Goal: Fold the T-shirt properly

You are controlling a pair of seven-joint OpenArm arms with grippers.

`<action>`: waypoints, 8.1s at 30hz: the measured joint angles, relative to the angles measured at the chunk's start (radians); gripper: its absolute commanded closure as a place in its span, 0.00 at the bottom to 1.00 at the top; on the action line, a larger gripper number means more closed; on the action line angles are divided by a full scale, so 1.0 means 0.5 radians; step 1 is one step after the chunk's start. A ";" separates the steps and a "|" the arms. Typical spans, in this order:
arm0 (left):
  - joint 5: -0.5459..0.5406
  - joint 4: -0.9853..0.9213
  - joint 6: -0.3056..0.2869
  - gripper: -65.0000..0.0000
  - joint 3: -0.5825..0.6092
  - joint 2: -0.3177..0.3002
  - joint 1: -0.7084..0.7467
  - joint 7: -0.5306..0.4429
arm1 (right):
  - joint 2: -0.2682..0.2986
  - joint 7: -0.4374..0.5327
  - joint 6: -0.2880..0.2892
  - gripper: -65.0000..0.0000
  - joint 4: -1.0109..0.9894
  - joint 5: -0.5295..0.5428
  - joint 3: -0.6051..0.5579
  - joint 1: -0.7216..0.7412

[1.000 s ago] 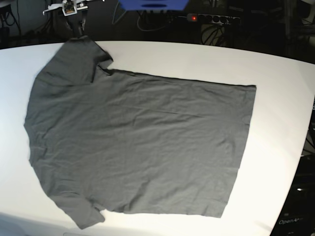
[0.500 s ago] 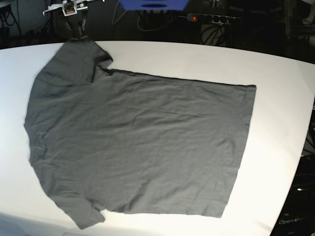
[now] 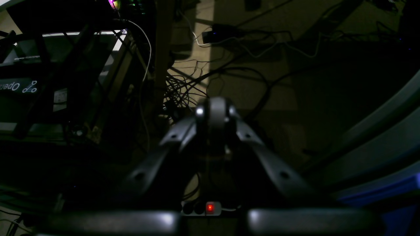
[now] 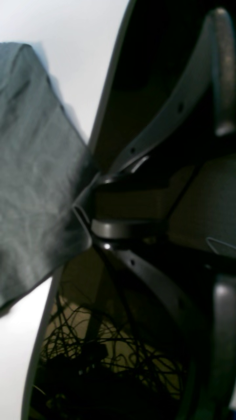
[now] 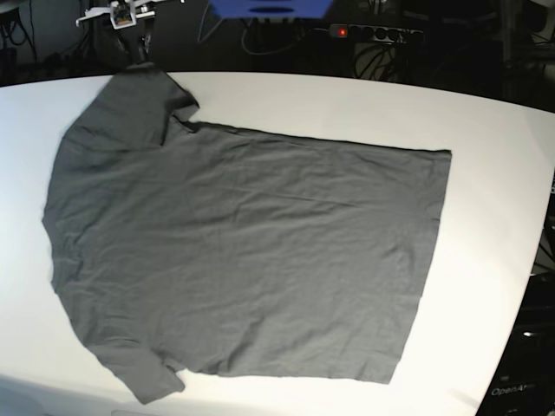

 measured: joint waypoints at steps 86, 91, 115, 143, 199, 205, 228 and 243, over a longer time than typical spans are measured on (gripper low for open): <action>0.006 0.285 0.005 0.52 0.049 0.264 0.562 0.001 | -0.002 -0.002 0.000 0.99 0.000 -0.002 -0.004 0.037; -0.008 -0.199 0.006 0.56 0.043 0.233 0.300 0.007 | 0.006 -0.003 0.001 0.99 0.000 -0.004 0.001 0.037; -0.016 -0.166 0.002 0.95 0.035 0.066 0.326 -0.017 | 0.005 -0.003 -0.001 0.98 0.000 -0.008 0.000 0.037; -0.820 2.425 0.010 0.64 0.017 -0.617 0.948 1.511 | 0.030 0.006 -0.002 0.99 -0.246 -0.007 0.000 0.131; -1.365 1.971 0.005 0.63 -0.750 -0.603 -0.842 4.378 | 0.056 -0.002 0.000 0.98 -0.243 -0.009 0.002 0.153; -1.241 1.838 -0.001 0.63 -0.750 -0.591 -0.905 4.357 | 0.056 -0.005 -0.001 0.98 -0.246 -0.009 0.002 0.161; -1.213 1.771 -0.127 0.63 -0.689 -0.548 -0.980 4.327 | 0.080 -0.009 0.000 0.98 -0.246 -0.009 0.002 0.179; -1.273 1.572 -0.349 0.64 -0.711 -0.566 -1.036 4.243 | 0.080 -0.063 0.000 0.98 -0.246 -0.008 0.002 0.198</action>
